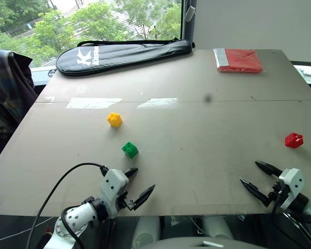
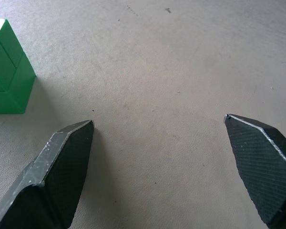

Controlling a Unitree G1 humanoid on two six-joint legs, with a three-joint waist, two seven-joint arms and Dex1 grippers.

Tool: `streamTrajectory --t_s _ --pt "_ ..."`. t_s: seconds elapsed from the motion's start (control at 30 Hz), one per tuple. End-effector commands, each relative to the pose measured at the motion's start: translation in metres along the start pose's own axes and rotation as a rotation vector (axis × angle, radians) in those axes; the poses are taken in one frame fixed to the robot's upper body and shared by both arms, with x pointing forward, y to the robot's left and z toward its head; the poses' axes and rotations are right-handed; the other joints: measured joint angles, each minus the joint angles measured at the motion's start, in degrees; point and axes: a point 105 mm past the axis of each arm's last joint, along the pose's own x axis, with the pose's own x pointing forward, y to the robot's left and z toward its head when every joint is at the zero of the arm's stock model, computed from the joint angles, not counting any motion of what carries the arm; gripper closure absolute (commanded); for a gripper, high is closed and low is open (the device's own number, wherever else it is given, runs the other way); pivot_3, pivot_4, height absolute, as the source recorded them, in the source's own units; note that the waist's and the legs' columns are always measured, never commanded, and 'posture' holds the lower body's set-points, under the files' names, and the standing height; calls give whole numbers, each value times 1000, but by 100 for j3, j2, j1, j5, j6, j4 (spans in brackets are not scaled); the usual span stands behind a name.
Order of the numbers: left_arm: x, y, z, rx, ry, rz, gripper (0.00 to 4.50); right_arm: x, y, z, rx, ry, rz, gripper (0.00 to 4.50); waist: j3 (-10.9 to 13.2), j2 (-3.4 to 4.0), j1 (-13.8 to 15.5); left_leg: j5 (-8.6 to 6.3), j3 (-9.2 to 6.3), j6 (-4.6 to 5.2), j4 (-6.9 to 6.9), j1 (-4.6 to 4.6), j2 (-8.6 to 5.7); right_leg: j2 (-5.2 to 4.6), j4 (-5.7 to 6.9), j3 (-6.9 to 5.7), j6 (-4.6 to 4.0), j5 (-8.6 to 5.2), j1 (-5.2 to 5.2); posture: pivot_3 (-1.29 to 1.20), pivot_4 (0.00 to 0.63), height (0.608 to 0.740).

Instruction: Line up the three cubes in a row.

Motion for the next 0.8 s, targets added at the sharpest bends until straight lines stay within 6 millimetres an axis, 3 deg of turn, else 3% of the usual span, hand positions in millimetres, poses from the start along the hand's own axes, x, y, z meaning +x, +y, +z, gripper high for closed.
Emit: streamTrajectory --t_s 0.03,0.8 --pt "0 -7 -7 -33 25 -17 32 2 -1 5 -9 -7 15 0 0 0 0 0 0 0 0 0 0 0 0 0 0 0 0 0 150 708" --pt "-1 -1 0 -32 20 -1 32 6 -9 7 -23 -1 49 0 5 -7 -7 0 1 0 1 0 -1 3 -1 0 0 0 0 0 150 708"
